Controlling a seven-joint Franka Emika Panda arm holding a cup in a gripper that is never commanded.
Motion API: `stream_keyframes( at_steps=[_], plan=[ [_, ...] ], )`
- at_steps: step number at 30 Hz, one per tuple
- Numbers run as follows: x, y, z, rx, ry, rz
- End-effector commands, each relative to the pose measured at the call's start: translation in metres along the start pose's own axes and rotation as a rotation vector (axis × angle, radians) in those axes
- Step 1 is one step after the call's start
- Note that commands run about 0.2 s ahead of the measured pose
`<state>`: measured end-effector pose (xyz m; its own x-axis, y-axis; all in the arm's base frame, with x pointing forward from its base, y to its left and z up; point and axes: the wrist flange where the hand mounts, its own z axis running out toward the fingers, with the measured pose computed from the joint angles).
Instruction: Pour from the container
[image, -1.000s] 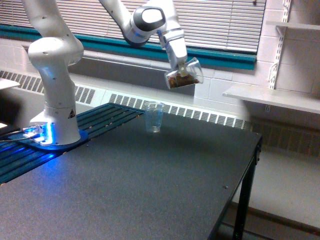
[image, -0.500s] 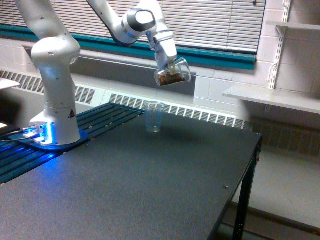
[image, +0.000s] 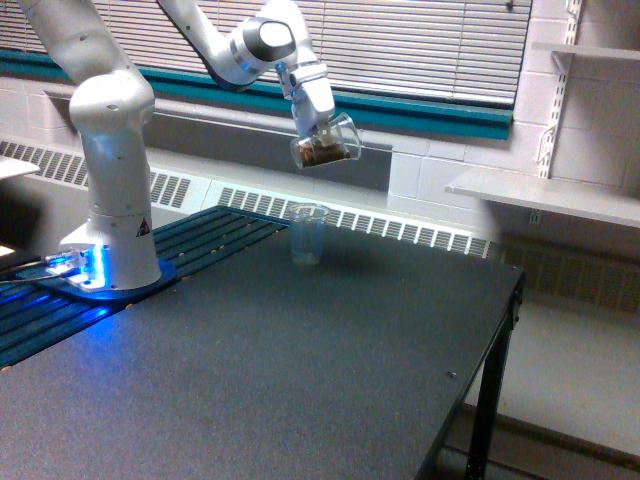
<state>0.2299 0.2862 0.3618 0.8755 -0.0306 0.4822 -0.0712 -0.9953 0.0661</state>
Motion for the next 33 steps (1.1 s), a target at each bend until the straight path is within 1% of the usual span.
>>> stream_keyframes(
  at_steps=[1, 6, 9, 13, 18, 26, 30, 33],
  plan=[
    [-0.018, -0.008, -0.012, -0.007, -0.004, 0.059],
    [-0.025, -0.009, -0.015, -0.03, -0.014, 0.106],
    [-0.024, -0.006, -0.014, -0.052, -0.016, 0.152],
    [-0.023, -0.004, -0.012, -0.069, -0.025, 0.212],
    [-0.026, -0.007, -0.012, -0.076, -0.047, 0.27],
    [-0.028, -0.013, -0.01, -0.102, -0.08, 0.364],
    [-0.033, -0.019, -0.01, -0.111, -0.107, 0.405],
    [-0.036, -0.021, -0.008, -0.132, -0.127, 0.444]
  ],
)
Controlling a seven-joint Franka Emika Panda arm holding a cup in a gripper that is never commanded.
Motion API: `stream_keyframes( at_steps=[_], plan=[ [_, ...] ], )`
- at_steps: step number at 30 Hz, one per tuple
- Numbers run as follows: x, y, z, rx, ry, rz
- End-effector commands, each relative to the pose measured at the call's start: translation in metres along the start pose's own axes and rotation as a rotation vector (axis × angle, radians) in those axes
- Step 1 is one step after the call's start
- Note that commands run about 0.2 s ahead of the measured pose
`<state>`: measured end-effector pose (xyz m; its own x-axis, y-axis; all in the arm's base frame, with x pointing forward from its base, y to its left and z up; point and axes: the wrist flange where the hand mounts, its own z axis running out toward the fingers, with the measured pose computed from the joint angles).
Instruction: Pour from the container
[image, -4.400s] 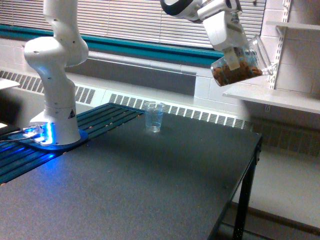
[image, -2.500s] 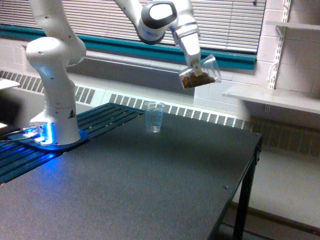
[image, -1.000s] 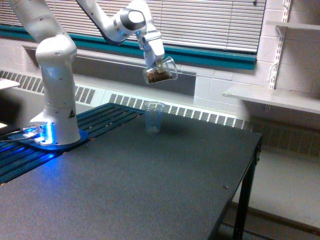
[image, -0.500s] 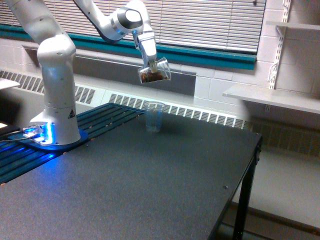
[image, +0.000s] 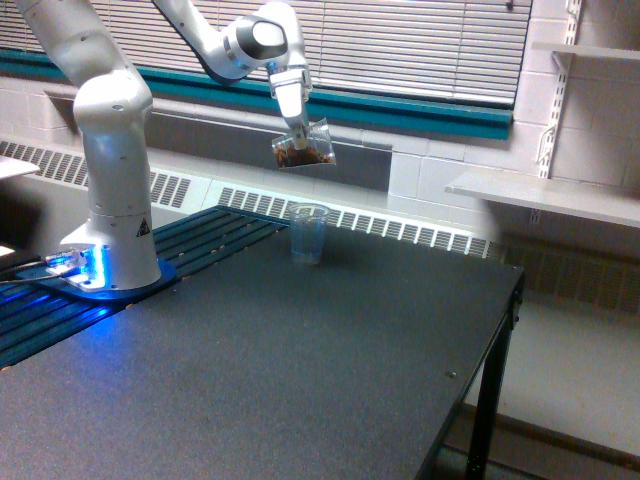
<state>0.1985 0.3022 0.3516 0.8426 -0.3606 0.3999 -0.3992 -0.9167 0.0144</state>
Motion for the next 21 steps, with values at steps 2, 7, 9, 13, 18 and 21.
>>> stream_keyframes(
  at_steps=[2, 7, 9, 13, 18, 21],
  plan=[
    [-0.008, -0.008, -0.001, -0.034, -0.036, 0.149],
    [-0.014, -0.013, -0.001, -0.053, -0.056, 0.21],
    [-0.016, -0.015, 0.0, -0.062, -0.061, 0.235],
    [-0.022, -0.019, 0.001, -0.078, -0.075, 0.274],
    [-0.018, -0.021, 0.002, -0.092, -0.086, 0.334],
    [-0.018, -0.019, 0.003, -0.106, -0.087, 0.373]
  ],
)
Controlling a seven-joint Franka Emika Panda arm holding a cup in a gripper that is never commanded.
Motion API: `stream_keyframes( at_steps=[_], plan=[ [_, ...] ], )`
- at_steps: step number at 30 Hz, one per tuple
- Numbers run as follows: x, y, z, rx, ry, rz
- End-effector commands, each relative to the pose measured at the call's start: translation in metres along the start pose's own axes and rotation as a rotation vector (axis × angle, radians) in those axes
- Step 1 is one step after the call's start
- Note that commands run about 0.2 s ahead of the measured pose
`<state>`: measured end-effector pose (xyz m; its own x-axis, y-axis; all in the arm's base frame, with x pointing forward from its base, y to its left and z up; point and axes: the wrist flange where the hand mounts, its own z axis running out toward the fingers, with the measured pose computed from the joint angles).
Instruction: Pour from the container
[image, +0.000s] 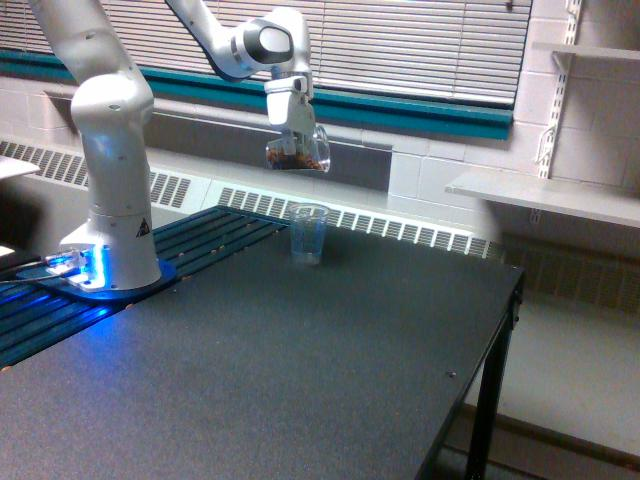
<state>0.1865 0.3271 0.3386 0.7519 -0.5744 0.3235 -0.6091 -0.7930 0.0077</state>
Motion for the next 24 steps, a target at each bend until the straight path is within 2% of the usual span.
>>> stream_keyframes(
  at_steps=[1, 10, 24],
  plan=[
    [0.006, -0.001, 0.0, -0.025, -0.008, 0.157],
    [0.0, 0.0, 0.001, -0.027, -0.039, 0.237],
    [-0.012, -0.004, 0.006, -0.009, -0.134, 0.345]
  ],
)
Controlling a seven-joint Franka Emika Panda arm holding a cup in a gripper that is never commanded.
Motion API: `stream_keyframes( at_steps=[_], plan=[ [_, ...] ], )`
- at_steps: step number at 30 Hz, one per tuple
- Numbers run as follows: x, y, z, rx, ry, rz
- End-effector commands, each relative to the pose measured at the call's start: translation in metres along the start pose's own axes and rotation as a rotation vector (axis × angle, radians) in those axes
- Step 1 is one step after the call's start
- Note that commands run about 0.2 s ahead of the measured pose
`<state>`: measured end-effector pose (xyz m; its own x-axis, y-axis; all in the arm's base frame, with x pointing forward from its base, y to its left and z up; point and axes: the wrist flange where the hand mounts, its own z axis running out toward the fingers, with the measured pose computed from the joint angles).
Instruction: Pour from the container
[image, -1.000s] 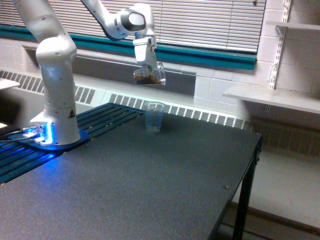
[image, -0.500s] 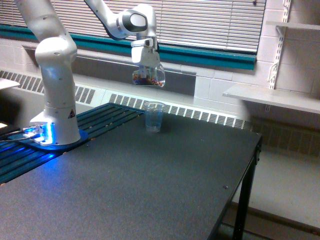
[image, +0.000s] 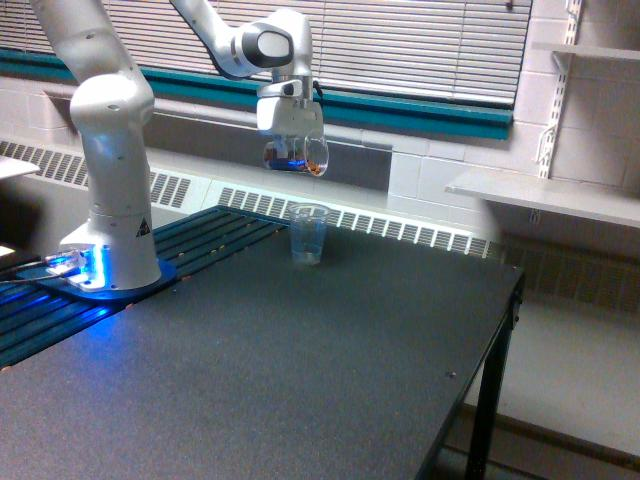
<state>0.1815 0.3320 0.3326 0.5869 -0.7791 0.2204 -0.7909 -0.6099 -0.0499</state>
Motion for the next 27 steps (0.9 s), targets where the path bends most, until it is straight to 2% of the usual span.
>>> stream_keyframes(
  at_steps=[1, 15, 20, 27],
  plan=[
    [-0.005, -0.001, 0.004, 0.004, -0.044, 0.088],
    [-0.006, 0.01, 0.029, -0.038, -0.122, 0.21],
    [-0.009, 0.013, 0.032, -0.037, -0.148, 0.213],
    [-0.009, 0.012, 0.033, -0.03, -0.162, 0.195]
  ],
)
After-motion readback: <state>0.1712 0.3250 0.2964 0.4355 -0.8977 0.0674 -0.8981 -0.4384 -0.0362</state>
